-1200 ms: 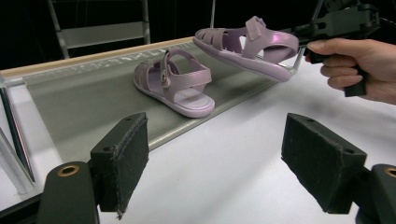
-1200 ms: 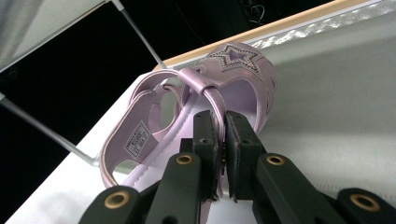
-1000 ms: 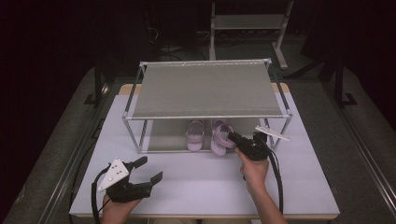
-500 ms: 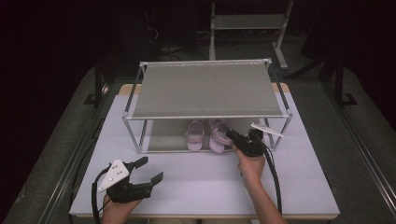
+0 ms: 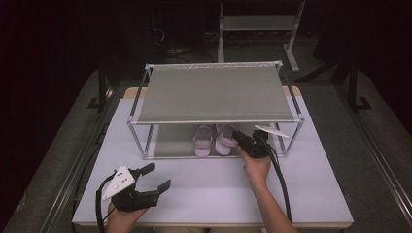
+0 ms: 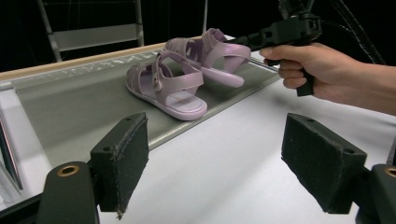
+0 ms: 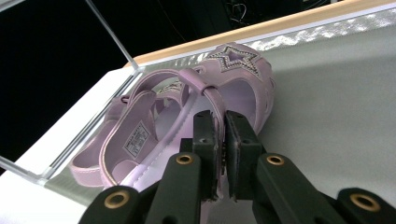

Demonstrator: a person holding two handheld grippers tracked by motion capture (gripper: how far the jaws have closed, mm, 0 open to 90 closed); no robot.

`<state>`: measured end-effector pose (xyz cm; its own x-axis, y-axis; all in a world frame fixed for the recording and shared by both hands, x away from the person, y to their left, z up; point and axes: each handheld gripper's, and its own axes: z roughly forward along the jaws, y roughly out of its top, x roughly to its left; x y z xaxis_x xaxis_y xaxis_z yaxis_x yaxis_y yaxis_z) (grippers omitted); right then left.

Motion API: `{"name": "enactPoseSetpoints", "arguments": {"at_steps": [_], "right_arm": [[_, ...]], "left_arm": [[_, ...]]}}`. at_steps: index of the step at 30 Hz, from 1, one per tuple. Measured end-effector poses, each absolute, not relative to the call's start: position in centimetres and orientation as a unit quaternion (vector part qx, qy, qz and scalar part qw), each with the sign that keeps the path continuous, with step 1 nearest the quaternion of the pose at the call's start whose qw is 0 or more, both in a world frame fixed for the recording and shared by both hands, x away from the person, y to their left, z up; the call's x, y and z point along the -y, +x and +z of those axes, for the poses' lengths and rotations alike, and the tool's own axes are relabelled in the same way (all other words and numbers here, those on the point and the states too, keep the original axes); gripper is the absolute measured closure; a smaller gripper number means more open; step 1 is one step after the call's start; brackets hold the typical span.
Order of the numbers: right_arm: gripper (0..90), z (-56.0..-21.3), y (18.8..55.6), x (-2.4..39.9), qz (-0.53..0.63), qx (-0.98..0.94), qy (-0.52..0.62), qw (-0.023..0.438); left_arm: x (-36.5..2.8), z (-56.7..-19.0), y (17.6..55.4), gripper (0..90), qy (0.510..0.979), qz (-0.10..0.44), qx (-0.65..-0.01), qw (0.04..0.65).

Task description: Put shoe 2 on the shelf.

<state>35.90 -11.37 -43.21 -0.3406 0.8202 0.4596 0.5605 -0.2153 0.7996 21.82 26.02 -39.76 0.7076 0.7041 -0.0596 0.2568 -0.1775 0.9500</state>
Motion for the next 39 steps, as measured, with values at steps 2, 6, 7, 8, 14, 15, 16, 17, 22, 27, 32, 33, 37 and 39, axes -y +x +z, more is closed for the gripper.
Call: {"name": "enactPoseSetpoints", "arguments": {"at_steps": [2,6,7,8,14,15,16,17,22,27,32,33,37,39], "right_arm": [[83.2,-43.3,36.0,11.3,0.538,-0.617,0.562,0.12],[83.2,-43.4,36.2,11.0,0.536,-0.616,0.564,0.121],[83.2,-43.4,36.4,11.0,0.534,-0.617,0.565,0.122],[83.2,-43.4,36.4,11.0,0.534,-0.617,0.565,0.122],[83.2,-43.4,36.7,10.9,0.524,-0.629,0.558,0.134],[83.2,-43.5,36.8,10.9,0.523,-0.63,0.558,0.135],[83.2,-43.5,36.8,10.9,0.523,-0.63,0.558,0.135],[83.1,-43.6,36.8,10.9,0.522,-0.632,0.558,0.131],[83.1,-43.9,36.9,10.7,0.517,-0.637,0.556,0.134],[83.1,-44.0,36.9,10.5,0.513,-0.642,0.553,0.133],[83.0,-44.2,37.0,10.4,0.51,-0.644,0.554,0.136],[83.0,-44.2,36.9,10.4,0.51,-0.645,0.553,0.136],[83.0,-44.2,36.9,10.3,0.509,-0.644,0.554,0.137],[82.9,-44.2,36.9,10.2,0.507,-0.646,0.553,0.139]], "left_arm": [[-26.0,-39.8,21.8,22.9,0.74,0.202,-0.324,0.553],[-26.0,-39.8,21.8,22.9,0.741,0.202,-0.325,0.552],[-26.0,-39.8,21.8,22.9,0.741,0.202,-0.325,0.553],[-26.0,-39.8,21.8,22.9,0.741,0.202,-0.325,0.552],[-26.1,-39.8,21.8,22.9,0.74,0.201,-0.324,0.554],[-26.1,-39.8,21.8,22.9,0.74,0.201,-0.324,0.554],[-26.1,-39.8,21.8,22.9,0.74,0.201,-0.324,0.554],[-26.0,-39.8,21.8,22.9,0.74,0.201,-0.324,0.554],[-26.0,-39.8,21.8,22.9,0.74,0.202,-0.324,0.554],[-26.1,-39.8,21.8,23.0,0.74,0.2,-0.324,0.555],[-26.1,-39.8,21.8,23.0,0.74,0.201,-0.323,0.555],[-26.1,-39.8,21.8,23.0,0.74,0.199,-0.324,0.555],[-26.0,-39.8,21.8,23.0,0.74,0.199,-0.323,0.555],[-26.0,-39.8,21.8,23.0,0.74,0.199,-0.323,0.555]]}}
